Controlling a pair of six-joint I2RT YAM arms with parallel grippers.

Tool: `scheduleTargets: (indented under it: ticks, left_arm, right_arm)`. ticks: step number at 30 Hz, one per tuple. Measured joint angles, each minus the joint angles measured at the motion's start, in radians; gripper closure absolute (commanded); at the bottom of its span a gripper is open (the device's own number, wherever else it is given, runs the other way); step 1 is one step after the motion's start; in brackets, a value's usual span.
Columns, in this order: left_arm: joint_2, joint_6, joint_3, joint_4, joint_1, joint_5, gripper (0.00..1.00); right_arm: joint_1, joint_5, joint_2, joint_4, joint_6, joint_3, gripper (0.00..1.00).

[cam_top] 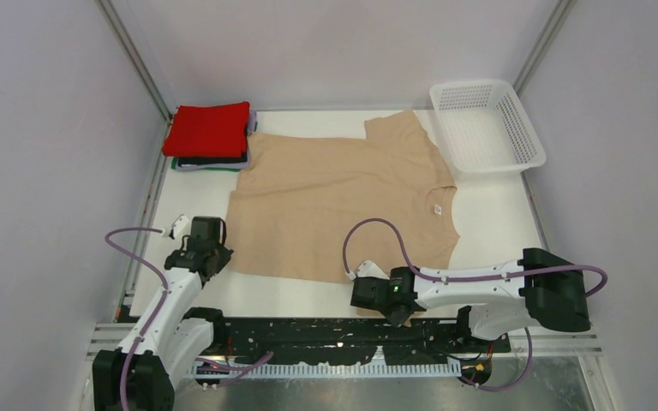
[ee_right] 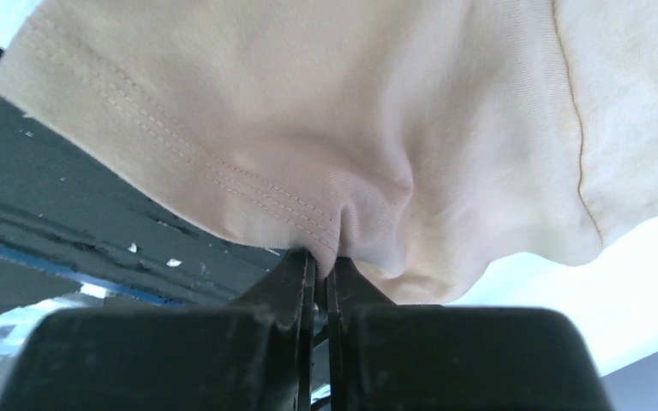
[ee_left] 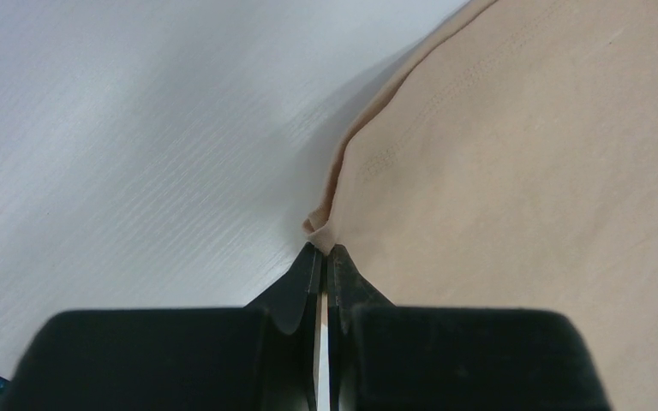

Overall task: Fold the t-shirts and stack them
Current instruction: Grab the side of the flattened tshirt closest away from the robot with both arms, then fold the flattened tshirt in 1/3 of the way

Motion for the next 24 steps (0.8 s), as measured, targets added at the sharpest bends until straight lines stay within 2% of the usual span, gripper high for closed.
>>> scheduleTargets:
  ticks: [6, 17, 24]
  left_arm:
    - [-0.063, -0.013, 0.000, -0.067, 0.000, 0.024, 1.00]
    - [-0.396, -0.118, -0.058, -0.364, 0.000, 0.023, 1.00]
    - [-0.483, -0.145, -0.109, -0.409, 0.000, 0.076, 1.00]
  right_arm:
    - [0.008, -0.077, -0.061, -0.028, -0.053, 0.014, 0.95]
    - [0.078, -0.356, -0.146, -0.112, -0.153, 0.015, 0.95]
    - [0.073, -0.341, -0.197, -0.129, -0.158, 0.021, 0.95]
